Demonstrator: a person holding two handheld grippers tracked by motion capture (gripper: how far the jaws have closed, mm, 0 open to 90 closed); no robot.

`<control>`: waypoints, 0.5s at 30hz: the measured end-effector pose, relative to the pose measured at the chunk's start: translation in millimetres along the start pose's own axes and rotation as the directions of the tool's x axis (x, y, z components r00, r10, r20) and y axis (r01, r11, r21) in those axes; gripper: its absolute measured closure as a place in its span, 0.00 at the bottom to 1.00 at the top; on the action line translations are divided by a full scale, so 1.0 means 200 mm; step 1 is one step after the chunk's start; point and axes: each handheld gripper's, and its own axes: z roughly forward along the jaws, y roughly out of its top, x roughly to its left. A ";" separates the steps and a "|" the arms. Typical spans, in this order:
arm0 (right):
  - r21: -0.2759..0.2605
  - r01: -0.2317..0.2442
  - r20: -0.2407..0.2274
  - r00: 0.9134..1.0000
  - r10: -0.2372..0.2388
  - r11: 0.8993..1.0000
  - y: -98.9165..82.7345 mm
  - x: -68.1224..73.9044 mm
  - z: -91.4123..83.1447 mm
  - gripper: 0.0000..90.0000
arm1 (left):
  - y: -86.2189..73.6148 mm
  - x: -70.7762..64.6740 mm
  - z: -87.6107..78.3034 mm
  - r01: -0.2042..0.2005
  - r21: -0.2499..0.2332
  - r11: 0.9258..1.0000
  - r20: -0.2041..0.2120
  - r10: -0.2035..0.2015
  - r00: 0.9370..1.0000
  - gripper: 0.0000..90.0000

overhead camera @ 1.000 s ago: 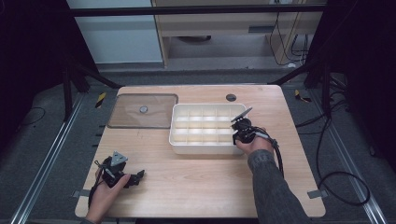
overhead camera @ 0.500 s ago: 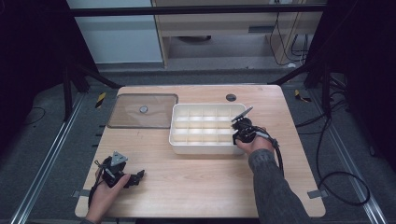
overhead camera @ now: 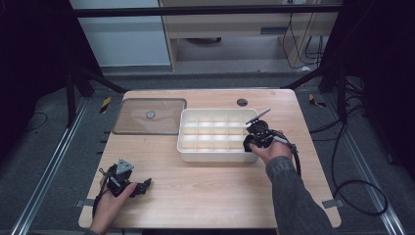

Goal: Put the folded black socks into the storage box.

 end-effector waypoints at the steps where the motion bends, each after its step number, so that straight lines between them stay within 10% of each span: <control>1: -0.026 0.004 -0.003 1.000 -0.004 1.000 0.00 -0.01 -0.04 1.00 | 0.00 0.00 0.00 0.000 0.001 1.000 0.001 0.000 1.000 0.00; 15: -0.133 -0.003 -0.020 1.000 0.000 0.991 0.00 -0.04 -0.21 1.00 | 0.00 0.00 0.00 0.001 0.001 1.000 0.000 -0.001 1.000 0.00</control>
